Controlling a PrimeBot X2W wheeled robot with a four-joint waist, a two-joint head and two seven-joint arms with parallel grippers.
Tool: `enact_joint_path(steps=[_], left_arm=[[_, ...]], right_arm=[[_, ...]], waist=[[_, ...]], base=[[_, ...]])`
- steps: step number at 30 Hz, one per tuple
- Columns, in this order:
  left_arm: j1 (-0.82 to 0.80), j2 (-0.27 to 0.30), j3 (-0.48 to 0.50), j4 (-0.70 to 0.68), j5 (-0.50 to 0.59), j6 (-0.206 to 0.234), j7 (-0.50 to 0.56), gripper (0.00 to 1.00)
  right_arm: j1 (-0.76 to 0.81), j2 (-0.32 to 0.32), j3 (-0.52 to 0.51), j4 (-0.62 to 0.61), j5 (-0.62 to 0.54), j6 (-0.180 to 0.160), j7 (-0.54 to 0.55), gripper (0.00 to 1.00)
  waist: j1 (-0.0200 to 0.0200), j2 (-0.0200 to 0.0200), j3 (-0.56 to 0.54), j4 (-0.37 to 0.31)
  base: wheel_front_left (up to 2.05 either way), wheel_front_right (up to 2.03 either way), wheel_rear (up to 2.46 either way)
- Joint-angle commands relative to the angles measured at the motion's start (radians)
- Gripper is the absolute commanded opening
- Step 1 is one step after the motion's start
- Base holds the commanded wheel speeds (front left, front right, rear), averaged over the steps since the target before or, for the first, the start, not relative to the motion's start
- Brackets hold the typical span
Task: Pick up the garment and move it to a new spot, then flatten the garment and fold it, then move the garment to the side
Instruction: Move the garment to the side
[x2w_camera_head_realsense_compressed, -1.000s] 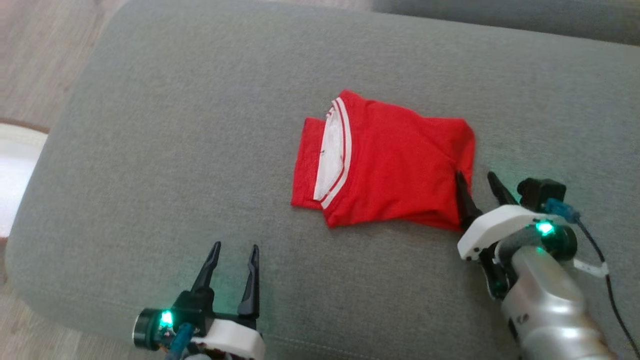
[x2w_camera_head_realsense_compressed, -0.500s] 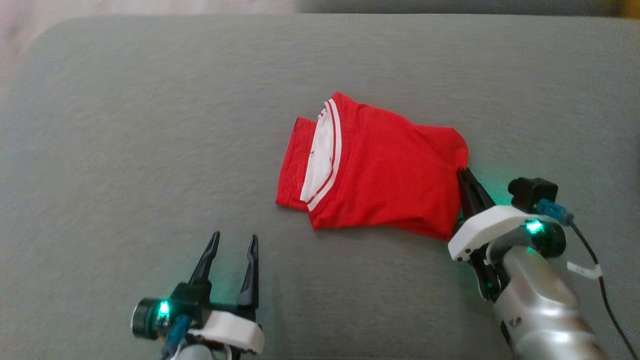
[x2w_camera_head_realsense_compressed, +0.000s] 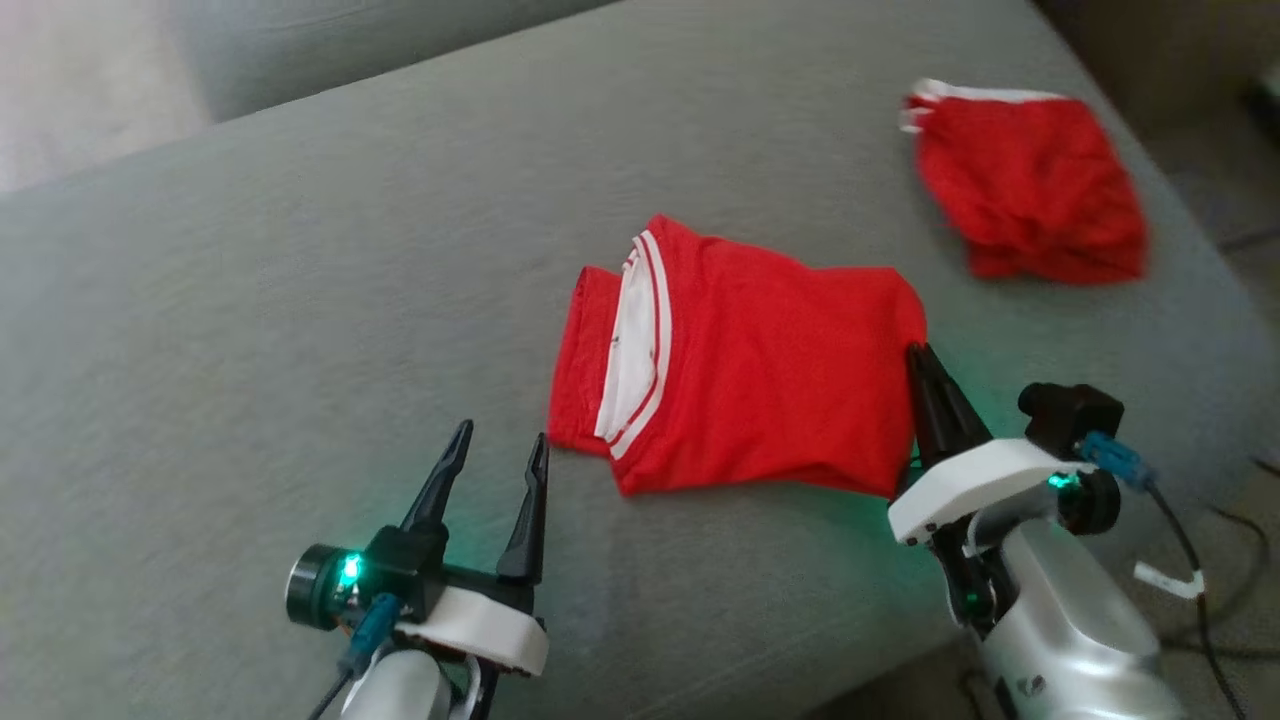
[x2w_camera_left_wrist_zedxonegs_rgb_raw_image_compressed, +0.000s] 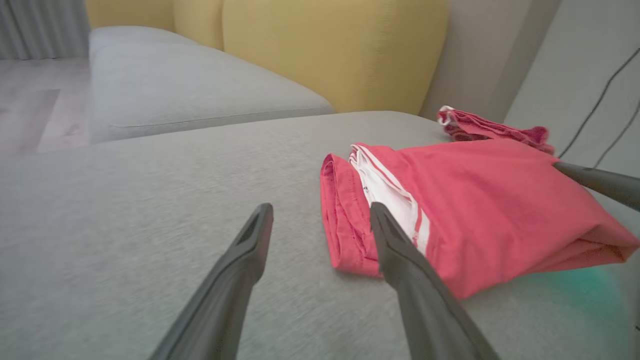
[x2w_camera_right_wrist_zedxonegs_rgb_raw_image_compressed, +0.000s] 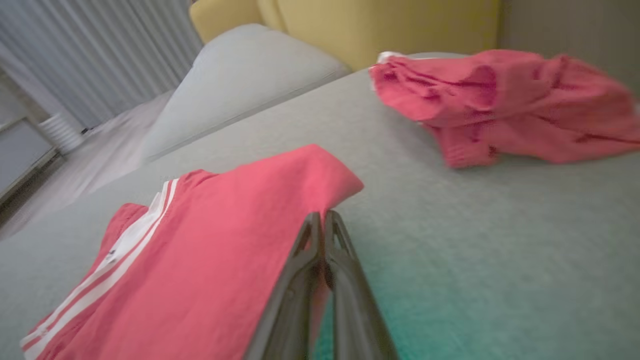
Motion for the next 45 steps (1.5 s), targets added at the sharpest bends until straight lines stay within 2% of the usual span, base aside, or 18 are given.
enact_joint_path(steps=[1,8,16,21,27,36,37,38,42,45], left_arm=[[-0.037,0.002,0.022,-0.021,-0.005,0.0,-0.005,1.0],[-0.041,0.002,0.025,-0.004,0.009,-0.009,-0.005,1.0],[-0.035,0.002,0.037,0.02,0.032,-0.023,-0.005,1.0],[-0.04,0.002,0.04,0.028,0.042,-0.029,-0.005,1.0],[-0.05,0.002,0.035,0.031,0.047,-0.034,-0.005,1.0],[-0.072,0.002,0.044,0.033,0.065,-0.036,-0.005,1.0],[-0.074,0.002,0.048,0.035,0.068,-0.035,-0.005,1.0],[-0.075,0.002,0.053,0.037,0.072,-0.034,-0.005,1.0],[-0.076,0.002,0.068,0.035,0.079,-0.029,-0.005,1.0],[-0.07,0.002,0.086,0.027,0.074,-0.016,-0.005,1.0]], right_arm=[[-0.008,0.002,0.023,-0.038,0.007,0.003,-0.011,0.0],[-0.013,0.002,0.035,-0.082,0.024,0.003,-0.011,0.0],[-0.157,-0.009,0.013,-0.085,-0.066,0.003,-0.011,0.0],[-0.318,-0.107,-0.041,-0.016,-0.114,0.003,-0.011,0.0],[-0.457,-0.248,-0.095,0.127,-0.169,0.003,0.0,0.0],[-0.573,-0.351,-0.232,0.29,-0.28,0.003,-0.007,0.0],[-0.584,-0.356,-0.255,0.297,-0.302,0.003,-0.008,0.44],[-0.592,-0.36,-0.275,0.303,-0.331,0.003,-0.009,1.0],[-0.605,-0.36,-0.382,0.283,-0.45,0.003,-0.01,1.0],[-0.576,-0.294,-0.439,0.189,-0.506,0.003,-0.011,1.0]], waist=[[0.0,-0.0001,0.015,-0.099],[0.0,-0.0001,0.04,-0.147],[0.0,-0.0001,0.066,-0.117],[0.0,-0.0001,0.092,-0.07],[0.0,-0.0001,0.118,-0.009],[0.0,-0.0001,0.146,0.056],[0.0,-0.0001,0.149,0.059],[0.0,-0.0001,0.15,0.062],[0.0,-0.0001,0.15,0.068],[0.0,-0.0001,0.139,0.067]], base=[[0.0,0.0,0.0],[0.0,0.0,0.0],[0.0,0.0,0.0],[0.0,0.0,0.0],[0.0,0.0,0.0],[0.0,0.0,0.0],[0.0,0.0,0.0],[0.0,0.0,0.0],[0.0,0.0,0.0],[0.0,0.0,0.0]])
